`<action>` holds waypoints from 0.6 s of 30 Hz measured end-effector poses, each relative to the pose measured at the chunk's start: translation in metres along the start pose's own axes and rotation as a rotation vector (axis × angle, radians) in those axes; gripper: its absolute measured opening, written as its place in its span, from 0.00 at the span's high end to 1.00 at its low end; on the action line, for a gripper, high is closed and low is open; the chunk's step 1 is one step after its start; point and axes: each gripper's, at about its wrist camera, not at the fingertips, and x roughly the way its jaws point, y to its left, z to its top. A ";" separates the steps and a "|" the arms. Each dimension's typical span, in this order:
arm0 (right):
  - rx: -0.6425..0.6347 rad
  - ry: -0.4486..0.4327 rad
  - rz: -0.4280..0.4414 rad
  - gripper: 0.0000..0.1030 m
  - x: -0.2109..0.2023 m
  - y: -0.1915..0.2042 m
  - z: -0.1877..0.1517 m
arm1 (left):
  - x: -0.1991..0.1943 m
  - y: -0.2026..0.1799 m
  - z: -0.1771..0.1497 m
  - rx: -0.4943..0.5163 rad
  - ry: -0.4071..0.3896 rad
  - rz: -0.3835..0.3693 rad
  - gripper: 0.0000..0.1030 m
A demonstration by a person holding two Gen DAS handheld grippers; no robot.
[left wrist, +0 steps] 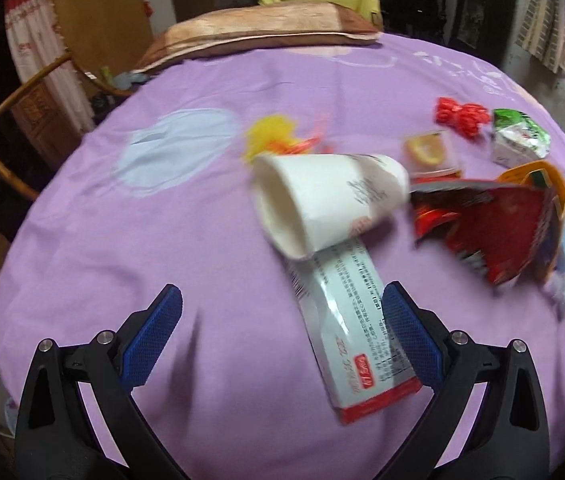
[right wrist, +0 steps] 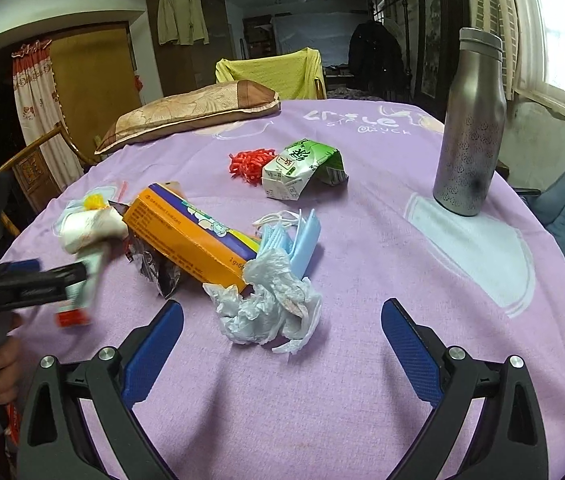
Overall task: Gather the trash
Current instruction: 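Return both grippers to the table over the remaining trash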
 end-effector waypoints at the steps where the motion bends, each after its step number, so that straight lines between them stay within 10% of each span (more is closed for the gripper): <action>1: 0.000 -0.001 0.002 0.05 -0.001 0.000 0.000 | -0.004 0.012 -0.005 -0.012 -0.004 0.024 0.06; 18: 0.084 0.092 0.120 0.05 0.010 -0.012 -0.005 | 0.000 -0.003 -0.012 0.058 -0.027 -0.017 0.06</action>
